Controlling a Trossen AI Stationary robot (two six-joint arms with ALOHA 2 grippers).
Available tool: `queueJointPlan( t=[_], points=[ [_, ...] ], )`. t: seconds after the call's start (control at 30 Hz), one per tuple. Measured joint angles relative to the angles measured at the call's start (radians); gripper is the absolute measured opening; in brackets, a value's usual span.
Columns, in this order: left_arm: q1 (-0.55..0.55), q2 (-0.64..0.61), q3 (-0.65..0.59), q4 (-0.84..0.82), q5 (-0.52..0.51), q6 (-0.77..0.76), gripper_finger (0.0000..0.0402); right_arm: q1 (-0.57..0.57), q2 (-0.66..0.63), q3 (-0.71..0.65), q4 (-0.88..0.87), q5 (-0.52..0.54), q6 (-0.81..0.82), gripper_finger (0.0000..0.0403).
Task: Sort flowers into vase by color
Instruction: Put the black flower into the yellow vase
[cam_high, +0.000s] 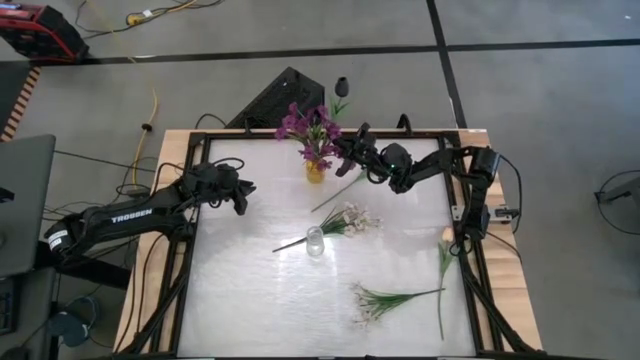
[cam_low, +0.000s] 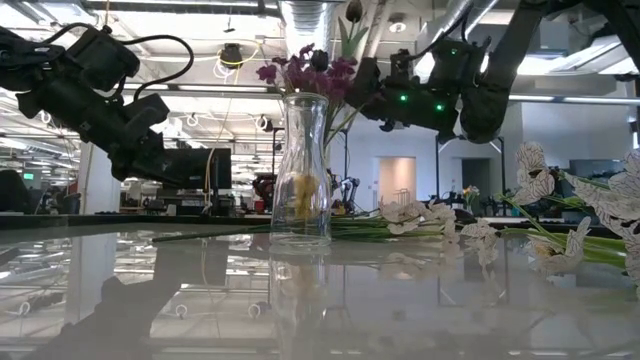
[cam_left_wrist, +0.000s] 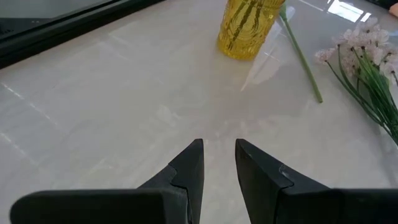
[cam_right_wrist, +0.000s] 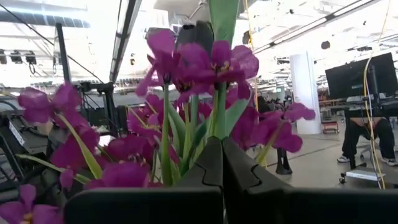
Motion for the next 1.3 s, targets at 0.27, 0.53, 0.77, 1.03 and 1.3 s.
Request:
queueJointPlan(
  t=[0.27,0.53,0.77,1.03,1.3],
  points=[
    [0.000,0.000,0.000,0.000,0.000,0.000,0.0080,0.016,-0.001,0.000,-0.065,-0.003,-0.062,0.0017],
    [0.000,0.000,0.000,0.000,0.000,0.000,0.0080,0.026,-0.002,0.000,-0.097,-0.004,-0.102,0.0017],
    [-0.001,0.000,0.000,-0.007,-0.060,0.163,0.0080,0.026,-0.002,0.000,-0.100,-0.004,-0.102,0.0017],
    [0.000,0.000,0.000,0.008,-0.179,0.301,0.0080,0.031,-0.002,0.000,-0.111,-0.004,-0.101,0.0017],
    [0.000,0.000,0.002,0.008,-0.176,0.187,0.0080,0.032,-0.002,0.000,-0.116,-0.004,-0.101,0.0017]
  ],
)
